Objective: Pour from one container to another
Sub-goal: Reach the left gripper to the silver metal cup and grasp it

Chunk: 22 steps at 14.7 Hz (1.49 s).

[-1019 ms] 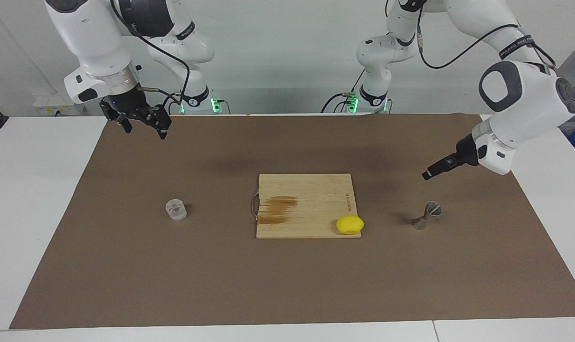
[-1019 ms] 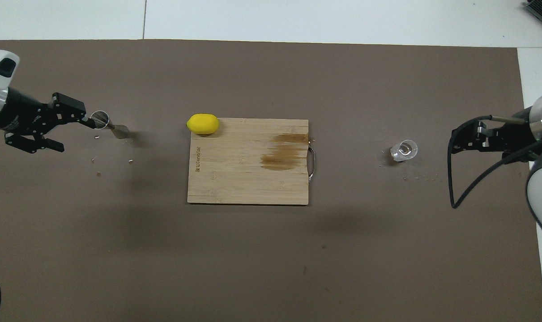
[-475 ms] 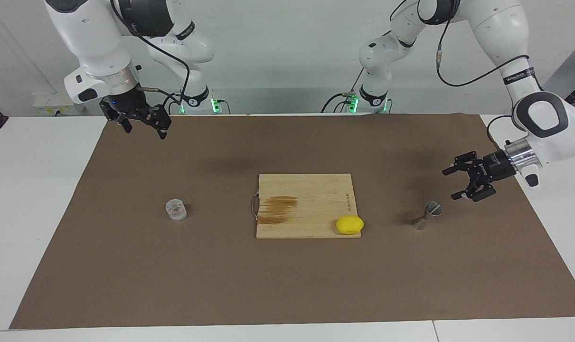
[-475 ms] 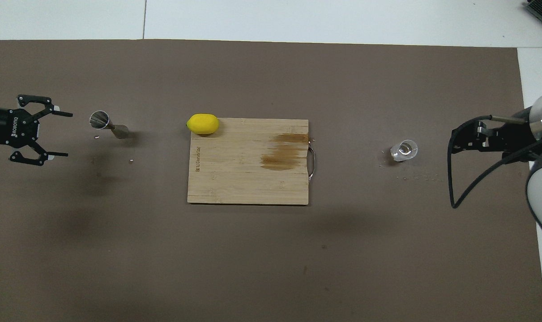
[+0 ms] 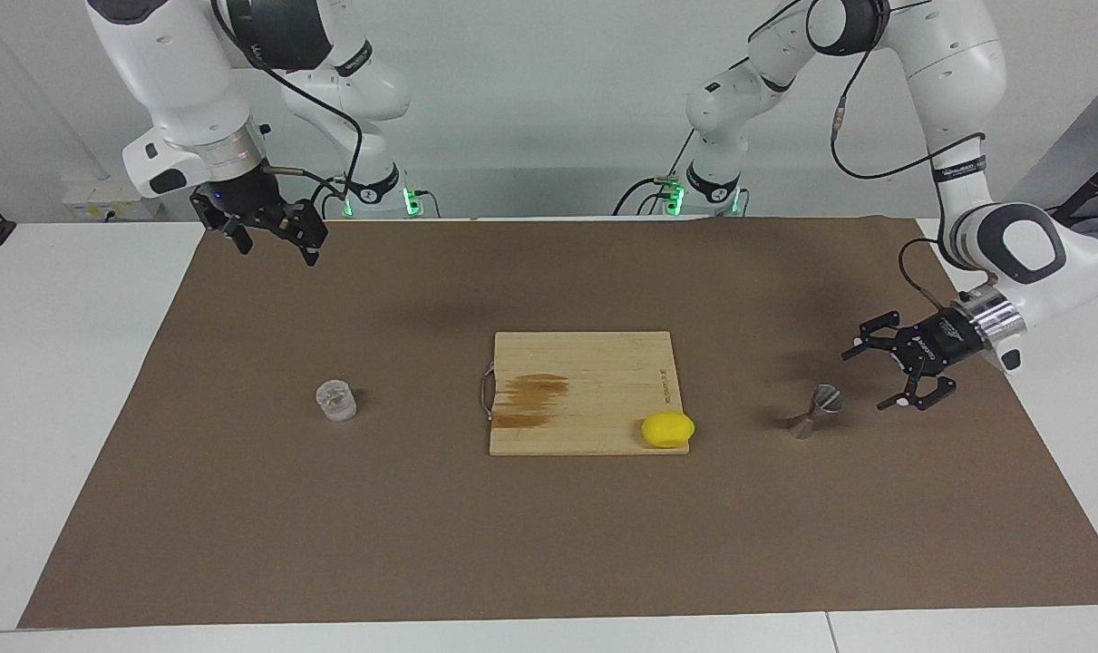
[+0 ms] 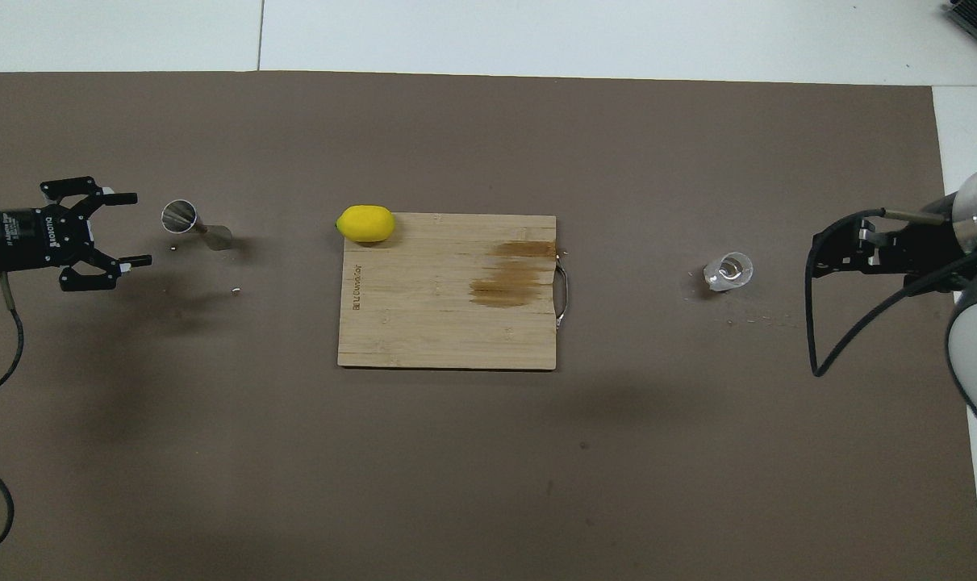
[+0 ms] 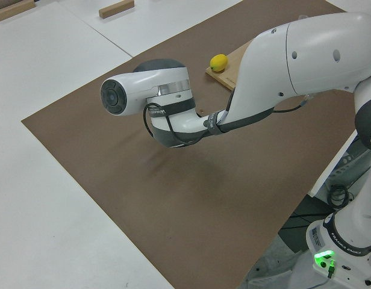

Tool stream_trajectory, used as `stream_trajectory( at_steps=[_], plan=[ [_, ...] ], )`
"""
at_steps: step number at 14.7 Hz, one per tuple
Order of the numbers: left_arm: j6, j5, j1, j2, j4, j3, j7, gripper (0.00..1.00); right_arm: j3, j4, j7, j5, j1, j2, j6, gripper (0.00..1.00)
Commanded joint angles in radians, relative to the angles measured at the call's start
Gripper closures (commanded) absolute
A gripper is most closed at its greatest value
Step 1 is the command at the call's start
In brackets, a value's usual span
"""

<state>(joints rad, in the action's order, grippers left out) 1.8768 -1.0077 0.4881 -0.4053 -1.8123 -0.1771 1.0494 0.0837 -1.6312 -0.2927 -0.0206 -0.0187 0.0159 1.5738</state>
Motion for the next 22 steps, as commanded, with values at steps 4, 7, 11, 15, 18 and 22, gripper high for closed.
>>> stream_trajectory(
  at_steps=[4, 7, 11, 15, 18, 22],
  plan=[
    [0.1, -0.127, -0.037, 0.052, -0.101, -0.01, 0.028, 0.0, 0.007, -0.029, 0.015, 0.005, -0.004, 0.026, 0.005, 0.0],
    [0.128, -0.146, -0.051, 0.049, -0.098, -0.012, 0.024, 0.0, 0.007, -0.029, 0.02, 0.005, -0.004, 0.026, 0.003, 0.0],
    [0.147, -0.144, -0.072, 0.045, -0.096, -0.012, 0.023, 0.0, 0.007, -0.029, 0.015, 0.005, -0.004, 0.026, 0.003, 0.0],
    [0.145, -0.144, -0.083, 0.045, -0.094, -0.012, 0.009, 0.05, 0.007, -0.029, 0.012, 0.005, -0.006, 0.026, 0.005, 0.0],
    [0.14, -0.144, -0.08, 0.046, -0.094, -0.012, 0.011, 0.07, 0.007, -0.029, 0.017, 0.005, -0.006, 0.026, 0.005, 0.0],
    [0.134, -0.138, -0.071, 0.048, -0.094, -0.012, 0.011, 0.07, 0.007, -0.029, 0.013, 0.005, -0.006, 0.026, 0.005, 0.0]
  ],
)
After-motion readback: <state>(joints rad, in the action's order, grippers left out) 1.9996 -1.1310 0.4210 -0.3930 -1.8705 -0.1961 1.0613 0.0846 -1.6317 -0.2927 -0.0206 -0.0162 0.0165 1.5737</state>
